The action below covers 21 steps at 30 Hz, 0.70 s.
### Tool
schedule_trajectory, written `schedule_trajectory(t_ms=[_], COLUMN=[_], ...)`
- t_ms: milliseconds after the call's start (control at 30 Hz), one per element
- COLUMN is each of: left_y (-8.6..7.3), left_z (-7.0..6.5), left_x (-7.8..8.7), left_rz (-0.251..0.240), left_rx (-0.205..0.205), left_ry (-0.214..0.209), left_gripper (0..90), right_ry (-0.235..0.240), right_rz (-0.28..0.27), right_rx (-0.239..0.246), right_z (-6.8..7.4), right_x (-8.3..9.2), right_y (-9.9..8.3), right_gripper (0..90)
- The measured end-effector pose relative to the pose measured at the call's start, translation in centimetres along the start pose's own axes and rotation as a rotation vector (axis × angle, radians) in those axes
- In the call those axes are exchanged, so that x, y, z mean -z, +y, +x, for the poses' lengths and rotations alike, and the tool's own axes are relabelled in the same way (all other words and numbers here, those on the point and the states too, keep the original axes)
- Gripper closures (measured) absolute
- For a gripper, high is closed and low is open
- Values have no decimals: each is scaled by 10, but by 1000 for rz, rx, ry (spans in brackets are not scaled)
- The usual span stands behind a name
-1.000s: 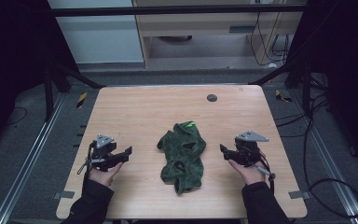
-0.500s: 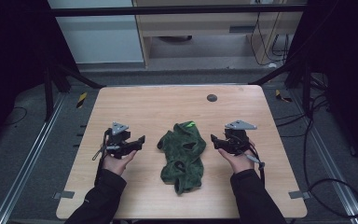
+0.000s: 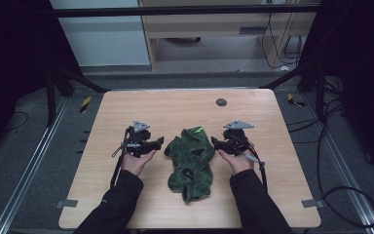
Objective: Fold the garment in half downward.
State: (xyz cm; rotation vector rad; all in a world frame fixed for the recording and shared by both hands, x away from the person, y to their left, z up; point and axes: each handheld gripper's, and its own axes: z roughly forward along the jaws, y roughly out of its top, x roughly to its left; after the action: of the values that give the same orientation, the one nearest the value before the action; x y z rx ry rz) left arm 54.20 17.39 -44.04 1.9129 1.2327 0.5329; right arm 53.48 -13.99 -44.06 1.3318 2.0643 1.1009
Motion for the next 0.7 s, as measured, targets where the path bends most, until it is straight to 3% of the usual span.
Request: schedule_trajectory(t_ms=[700], left_y=[0], left_z=[-14], left_x=[-50], left_rz=[63], left_rx=[-55], left_ry=[-25], left_gripper=[429], right_ry=[15], right_rz=[96], right_rx=[-20], right_z=[-1], right_x=[-41], right_y=[-12], right_gripper=[527])
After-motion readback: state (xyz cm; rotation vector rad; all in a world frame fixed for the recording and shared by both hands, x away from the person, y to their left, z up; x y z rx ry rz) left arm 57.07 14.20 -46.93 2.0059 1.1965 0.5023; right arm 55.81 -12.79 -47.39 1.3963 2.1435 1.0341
